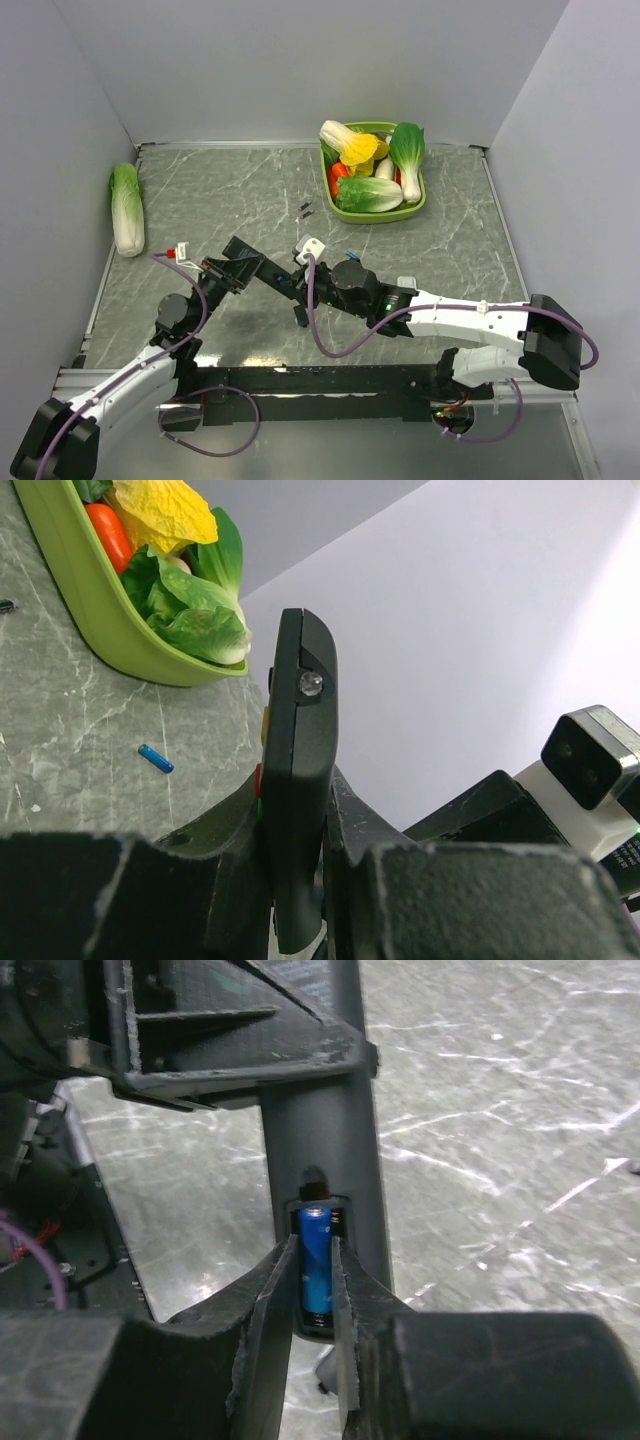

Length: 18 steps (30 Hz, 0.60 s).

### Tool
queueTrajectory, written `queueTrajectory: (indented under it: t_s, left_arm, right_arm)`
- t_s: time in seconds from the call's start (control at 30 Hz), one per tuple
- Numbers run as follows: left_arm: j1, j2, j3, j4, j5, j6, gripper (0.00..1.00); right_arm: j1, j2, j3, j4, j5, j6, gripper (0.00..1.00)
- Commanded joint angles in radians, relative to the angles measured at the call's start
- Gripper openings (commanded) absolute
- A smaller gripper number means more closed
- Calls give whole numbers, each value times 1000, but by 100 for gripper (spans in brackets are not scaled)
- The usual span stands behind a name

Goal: Load the batteries into the remote control
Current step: Load the battery into the remote control.

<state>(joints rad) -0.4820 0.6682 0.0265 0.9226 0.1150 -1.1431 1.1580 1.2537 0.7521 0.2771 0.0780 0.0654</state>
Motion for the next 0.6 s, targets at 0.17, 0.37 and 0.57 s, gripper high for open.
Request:
queueTrajectory:
  t_s: [0.17,0.37,0.57]
  left_arm:
    - [-3,-10,-103,193,-2,-78,1]
    - [-3,1,-108,208,-5,-101,1]
    - [-1,-4,-112,208,-8,-110,1]
  right_arm:
    - [12,38,33,-4,-72,48,30]
    - [14,46,33,-3,-64,48,30]
    - [14,32,26,-4,-60,45,35]
